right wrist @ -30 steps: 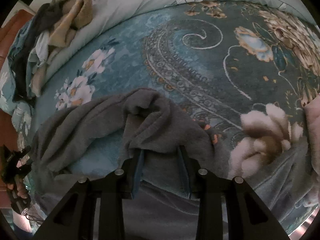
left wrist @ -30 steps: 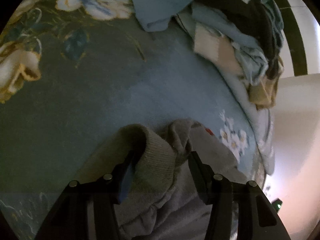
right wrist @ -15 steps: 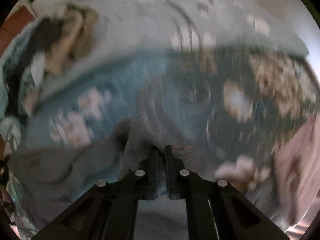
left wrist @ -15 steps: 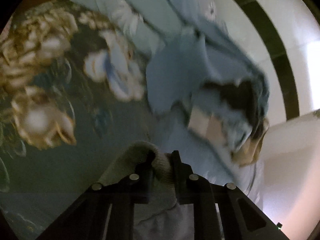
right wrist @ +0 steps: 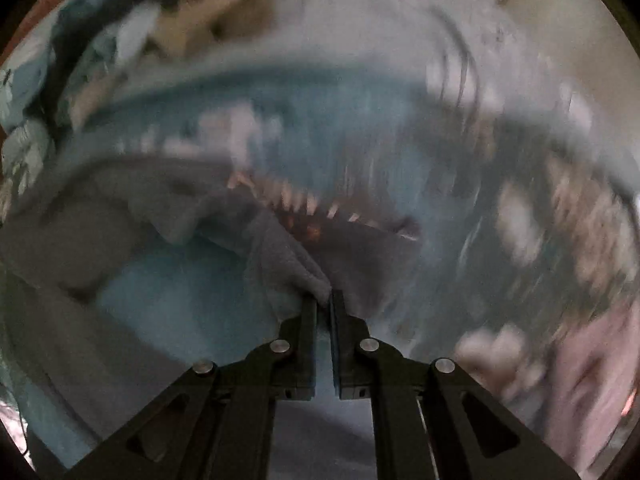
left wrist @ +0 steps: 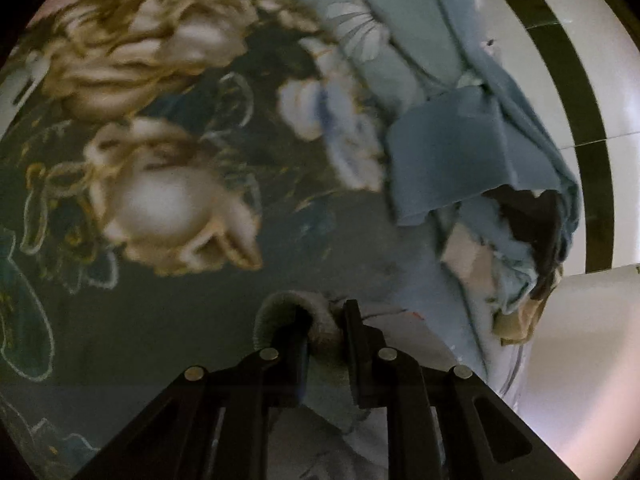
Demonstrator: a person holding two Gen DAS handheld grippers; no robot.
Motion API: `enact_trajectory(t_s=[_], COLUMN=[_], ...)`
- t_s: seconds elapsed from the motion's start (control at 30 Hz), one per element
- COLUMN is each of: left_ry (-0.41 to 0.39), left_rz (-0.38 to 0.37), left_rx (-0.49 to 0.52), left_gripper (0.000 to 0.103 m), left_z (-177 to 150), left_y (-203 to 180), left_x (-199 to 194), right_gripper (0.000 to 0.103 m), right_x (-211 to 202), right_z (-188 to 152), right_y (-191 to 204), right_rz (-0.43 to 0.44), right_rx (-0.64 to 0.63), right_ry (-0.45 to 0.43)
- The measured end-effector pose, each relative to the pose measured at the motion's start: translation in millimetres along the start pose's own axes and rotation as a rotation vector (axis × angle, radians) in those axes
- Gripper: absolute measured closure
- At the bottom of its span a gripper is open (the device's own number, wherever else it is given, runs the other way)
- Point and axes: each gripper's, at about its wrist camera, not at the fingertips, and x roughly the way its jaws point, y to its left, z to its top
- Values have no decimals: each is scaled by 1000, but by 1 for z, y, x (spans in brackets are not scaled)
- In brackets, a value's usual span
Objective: Fold clothes
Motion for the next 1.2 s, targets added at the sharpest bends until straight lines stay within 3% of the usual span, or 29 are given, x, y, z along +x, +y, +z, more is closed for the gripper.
enact_trajectory(t_s=[0.17, 0.3, 0.5, 0.67, 0.77, 0.87, 0.97, 1.1, 1.2], left_ry=[8, 12, 23, 37, 56, 92, 110, 115, 118], left_rz=[43, 63, 83, 97, 104, 118, 145, 166, 187], left_rx=[33, 37, 30, 34, 51, 87, 114, 130, 121], left_gripper=[81, 81, 80, 79, 74, 63, 46, 45, 44], left_z=[-5, -8, -12, -13, -11, -13, -18, -28, -38], left_y=[-2, -4, -4, -8, -12, -12, -7, 5, 18], left_x=[3, 4, 6, 6, 4, -1, -8, -23, -34], right_gripper=[93, 71, 69, 69, 70, 97, 99, 99, 99], right_x=[2, -21, -23, 21, 31, 28, 10, -32, -56], right_z=[-20, -20, -15, -8, -9, -6, 9, 39, 63], right_y=[-10, -31, -76, -106, -104, -102, -98, -84, -50], right_rz=[74, 165, 192, 368, 415, 424, 418, 432, 471], right_rx=[29, 96, 321, 615, 698, 707, 672, 592, 483], right_ry=[34, -19, -63, -4, 7, 2, -38, -143, -199])
